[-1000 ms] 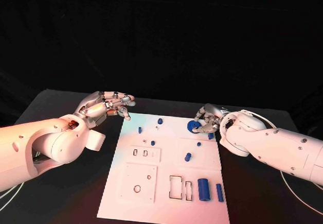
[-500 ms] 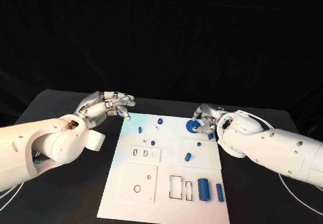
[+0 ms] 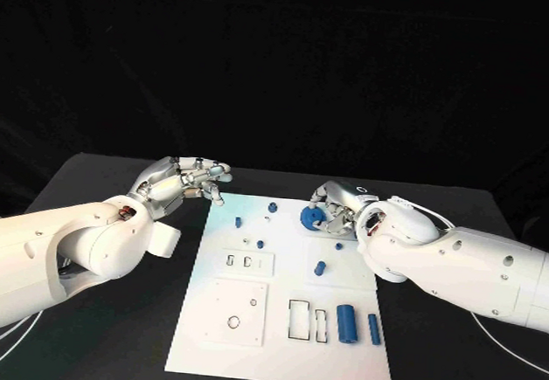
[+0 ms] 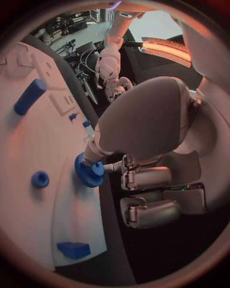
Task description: Assemble the parts on the task board
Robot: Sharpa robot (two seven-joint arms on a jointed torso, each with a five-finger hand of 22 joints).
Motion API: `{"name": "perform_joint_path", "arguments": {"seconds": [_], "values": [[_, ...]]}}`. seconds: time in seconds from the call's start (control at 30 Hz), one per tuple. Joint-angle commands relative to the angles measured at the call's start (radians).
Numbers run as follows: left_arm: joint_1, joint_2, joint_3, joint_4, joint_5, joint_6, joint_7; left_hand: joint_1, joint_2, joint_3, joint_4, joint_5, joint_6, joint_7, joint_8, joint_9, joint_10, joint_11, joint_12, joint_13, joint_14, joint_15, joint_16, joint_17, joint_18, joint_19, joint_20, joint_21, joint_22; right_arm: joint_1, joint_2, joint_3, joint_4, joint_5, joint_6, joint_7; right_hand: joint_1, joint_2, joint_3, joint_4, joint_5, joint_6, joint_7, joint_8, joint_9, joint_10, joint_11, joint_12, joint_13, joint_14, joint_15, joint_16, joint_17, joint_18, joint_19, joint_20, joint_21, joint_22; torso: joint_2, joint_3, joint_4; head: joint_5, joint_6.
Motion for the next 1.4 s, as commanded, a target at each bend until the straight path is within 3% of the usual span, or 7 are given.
{"name": "perform_joint_path", "arguments": {"seconds": [0.03,0.3,0.67,1.03,1.17,1.4], "values": [[0.001,0.003,0.001,0.002,0.004,0.019,0.008,0.005,0.002,0.005,-0.003,0.002,-0.009,-0.001,-0.004,0.002,-0.004,0.006,-0.007,0.001,-0.005,0.001,-0.005,-0.002,0.004,-0.007,-0.001,0.007,0.002,0.003,0.012,0.001,0.033,-0.096,-0.055,-0.013,-0.013,0.002,0.009,-0.004,0.004,0.064,-0.023,0.006,0.010,0.100,-0.005,0.005,0.256,0.091,-0.007,0.004,0.191,-0.014,0.105,-0.010,0.004,0.263,-0.001,-0.0015,-0.0007,0.000,0.003],[0.001,0.005,0.001,0.007,0.004,0.019,0.008,0.005,0.002,0.005,-0.003,0.002,-0.009,-0.001,-0.004,0.002,-0.004,0.006,-0.007,0.001,-0.005,0.001,-0.005,-0.002,0.004,-0.007,-0.001,0.007,0.002,0.004,0.076,-0.003,0.036,-0.157,-0.075,-0.040,-0.019,-0.003,0.014,-0.006,0.002,0.065,-0.024,0.005,0.011,0.100,-0.005,0.005,0.256,0.091,-0.008,0.004,0.190,-0.014,0.105,-0.011,0.004,0.263,0.002,-0.0007,0.0029,0.003,0.002],[0.001,0.009,0.001,0.012,0.004,0.022,0.007,0.005,0.002,0.005,-0.003,0.002,-0.009,-0.001,-0.004,0.002,-0.004,0.006,-0.007,0.001,-0.005,0.001,-0.005,-0.002,0.004,-0.007,-0.001,0.007,0.002,-0.011,0.181,-0.011,-0.044,-0.180,-0.078,-0.049,-0.028,-0.010,0.021,-0.010,-0.001,0.063,-0.023,0.001,0.010,0.099,-0.005,0.005,0.256,0.091,-0.007,0.003,0.188,-0.014,0.105,-0.011,0.004,0.263,0.003,0.0000,0.0015,0.009,-0.001],[0.002,0.012,0.001,0.014,0.004,0.024,0.005,0.005,0.002,0.005,-0.003,0.002,-0.009,-0.001,-0.004,0.002,-0.004,0.006,-0.007,0.001,-0.005,0.001,-0.005,-0.002,0.004,-0.007,-0.001,0.007,0.002,-0.033,0.232,-0.013,-0.110,-0.182,-0.064,-0.040,-0.038,-0.017,0.027,-0.013,-0.002,0.059,-0.021,-0.004,0.009,0.099,-0.004,0.005,0.256,0.091,-0.006,0.003,0.187,-0.014,0.105,-0.011,0.004,0.263,0.004,-0.0011,0.0036,0.010,-0.006],[0.002,0.013,0.001,0.013,0.004,0.024,0.005,0.005,0.002,0.005,-0.003,0.002,-0.009,-0.001,-0.004,0.002,-0.004,0.006,-0.007,0.001,-0.005,0.001,-0.005,-0.002,0.004,-0.007,-0.001,0.007,0.002,-0.037,0.243,-0.015,-0.124,-0.182,-0.051,-0.039,-0.043,-0.021,0.029,-0.013,-0.003,0.059,-0.021,-0.006,0.009,0.100,-0.003,0.006,0.257,0.091,-0.006,0.003,0.186,-0.014,0.105,-0.011,0.004,0.263,0.003,-0.0004,0.0002,0.012,-0.010],[0.002,0.014,0.001,0.012,0.004,0.025,0.005,0.005,0.002,0.005,-0.003,0.002,-0.009,-0.001,-0.004,0.002,-0.004,0.006,-0.007,0.001,-0.005,0.001,-0.005,-0.002,0.004,-0.007,-0.001,0.007,0.002,-0.039,0.255,-0.018,-0.147,-0.182,-0.041,-0.042,-0.046,-0.022,0.030,-0.013,-0.004,0.058,-0.021,-0.007,0.009,0.099,-0.003,0.005,0.256,0.091,-0.006,0.003,0.187,-0.014,0.105,-0.010,0.004,0.263,0.002,0.0006,-0.0003,0.013,-0.009]]}}
